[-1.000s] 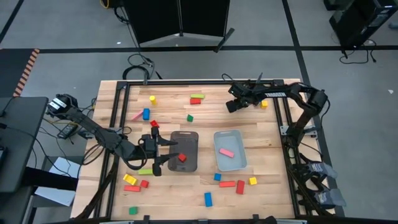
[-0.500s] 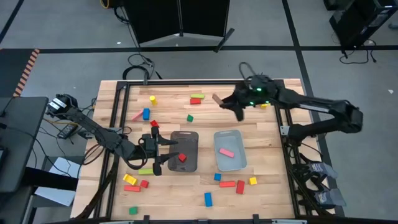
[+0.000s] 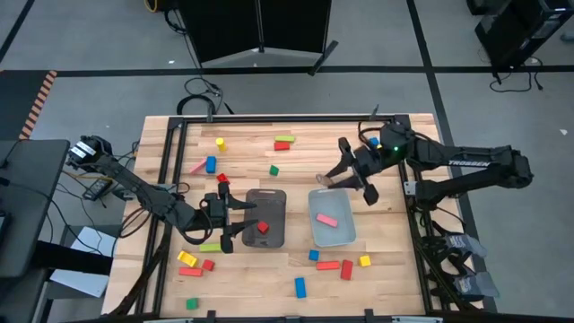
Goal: Sort blocks by size
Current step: Put the left large brown block into the gray bin
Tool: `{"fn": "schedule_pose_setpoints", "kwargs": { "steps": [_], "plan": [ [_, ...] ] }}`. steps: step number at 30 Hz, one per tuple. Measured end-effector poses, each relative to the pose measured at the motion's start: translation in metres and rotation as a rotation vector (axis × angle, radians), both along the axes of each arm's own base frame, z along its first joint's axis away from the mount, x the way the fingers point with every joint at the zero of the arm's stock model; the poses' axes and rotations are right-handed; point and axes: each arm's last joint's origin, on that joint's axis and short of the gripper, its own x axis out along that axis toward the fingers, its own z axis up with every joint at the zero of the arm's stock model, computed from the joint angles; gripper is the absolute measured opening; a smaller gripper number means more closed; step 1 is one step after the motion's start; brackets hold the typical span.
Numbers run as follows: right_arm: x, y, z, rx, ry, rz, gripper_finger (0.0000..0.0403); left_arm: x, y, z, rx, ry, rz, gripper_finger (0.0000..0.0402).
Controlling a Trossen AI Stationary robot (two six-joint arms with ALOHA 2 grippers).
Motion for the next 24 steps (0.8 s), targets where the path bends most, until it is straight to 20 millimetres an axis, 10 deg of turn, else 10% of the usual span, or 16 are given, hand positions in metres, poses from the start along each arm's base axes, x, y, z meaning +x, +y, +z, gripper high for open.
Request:
{"fn": "schedule_pose_setpoints", "kwargs": {
  "steps": [12,24],
  "plan": [
    [0.025,0.004,-0.016,0.306,0.153,0.073,0.0122,0.000,0.000,0.000,-0.003,-0.001,0.000,0.0207],
    [0.010,0.030,-0.082,0.226,0.834,-0.258,0.0137,0.000,0.000,-0.001,-0.019,0.006,0.002,0.0207]
  ]
}}
